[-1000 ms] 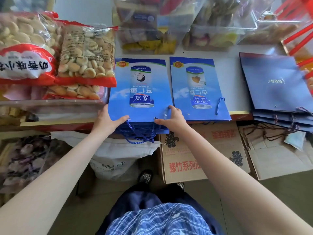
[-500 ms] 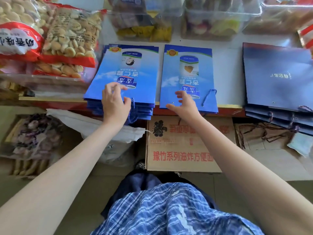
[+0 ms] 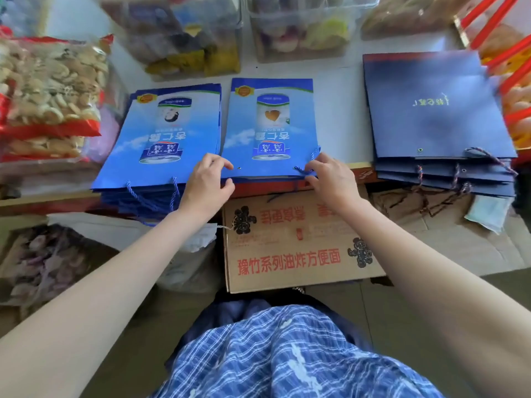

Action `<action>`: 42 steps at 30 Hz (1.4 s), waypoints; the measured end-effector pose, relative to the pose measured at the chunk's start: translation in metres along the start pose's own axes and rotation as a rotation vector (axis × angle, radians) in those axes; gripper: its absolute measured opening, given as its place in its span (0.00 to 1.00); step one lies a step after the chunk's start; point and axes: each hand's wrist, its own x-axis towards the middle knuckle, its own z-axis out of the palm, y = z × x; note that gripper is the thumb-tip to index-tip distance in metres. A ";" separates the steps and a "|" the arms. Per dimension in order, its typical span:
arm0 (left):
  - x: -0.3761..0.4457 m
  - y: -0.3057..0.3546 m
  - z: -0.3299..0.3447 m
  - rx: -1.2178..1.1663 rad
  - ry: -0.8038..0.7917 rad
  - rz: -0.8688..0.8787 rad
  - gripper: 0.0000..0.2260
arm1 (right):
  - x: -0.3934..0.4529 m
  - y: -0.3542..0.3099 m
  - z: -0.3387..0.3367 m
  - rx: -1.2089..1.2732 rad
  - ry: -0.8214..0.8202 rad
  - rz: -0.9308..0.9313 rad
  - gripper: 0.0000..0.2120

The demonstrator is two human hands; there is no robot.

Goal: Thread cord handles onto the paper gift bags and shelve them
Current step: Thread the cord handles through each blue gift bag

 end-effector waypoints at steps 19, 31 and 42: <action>0.035 0.039 -0.016 0.106 -0.014 0.465 0.03 | -0.121 0.012 -0.038 0.000 -0.234 0.421 0.05; 0.015 0.040 -0.025 -0.156 -0.086 0.977 0.08 | -0.085 -0.032 -0.119 1.699 0.840 0.402 0.10; -0.008 0.007 -0.021 0.059 0.094 1.050 0.06 | -0.073 -0.064 -0.131 0.979 0.331 0.247 0.11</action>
